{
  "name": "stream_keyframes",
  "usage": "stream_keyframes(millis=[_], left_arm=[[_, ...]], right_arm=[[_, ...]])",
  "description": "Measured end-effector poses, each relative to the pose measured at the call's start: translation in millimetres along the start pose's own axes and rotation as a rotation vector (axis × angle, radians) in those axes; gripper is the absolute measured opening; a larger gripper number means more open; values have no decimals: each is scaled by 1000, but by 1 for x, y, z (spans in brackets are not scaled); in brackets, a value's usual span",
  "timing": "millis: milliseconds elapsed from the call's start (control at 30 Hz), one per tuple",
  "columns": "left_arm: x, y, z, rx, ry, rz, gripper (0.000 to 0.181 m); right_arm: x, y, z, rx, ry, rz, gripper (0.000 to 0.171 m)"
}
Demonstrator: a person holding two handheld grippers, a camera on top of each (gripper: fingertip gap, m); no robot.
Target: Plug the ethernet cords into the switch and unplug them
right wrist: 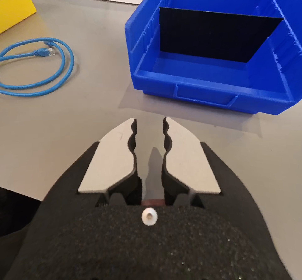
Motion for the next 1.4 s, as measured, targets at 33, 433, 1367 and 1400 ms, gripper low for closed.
stream_keyframes(millis=[33,433,1367,1400], left_arm=[[-1,11,20,68,-20,13,6],[183,57,110,181,-402,-278,7],[142,5,70,79,-486,-350,34],[124,-1,62,62,-453,-356,35]], right_arm=[[-1,0,0,0,5,-2,30],[-7,3,1,3,6,33,30],[-16,-3,-1,-31,33,63,30],[-17,-3,-2,-32,33,66,30]])
Point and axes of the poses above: each gripper's, where its closed fingertips meet, z back along the fingers, y out of its top, x = y × z across the jaws, the point moved 2 cm from there along z, back along the fingers, and after that the axes turned 3 degrees about -x, right-handed, at the moved point
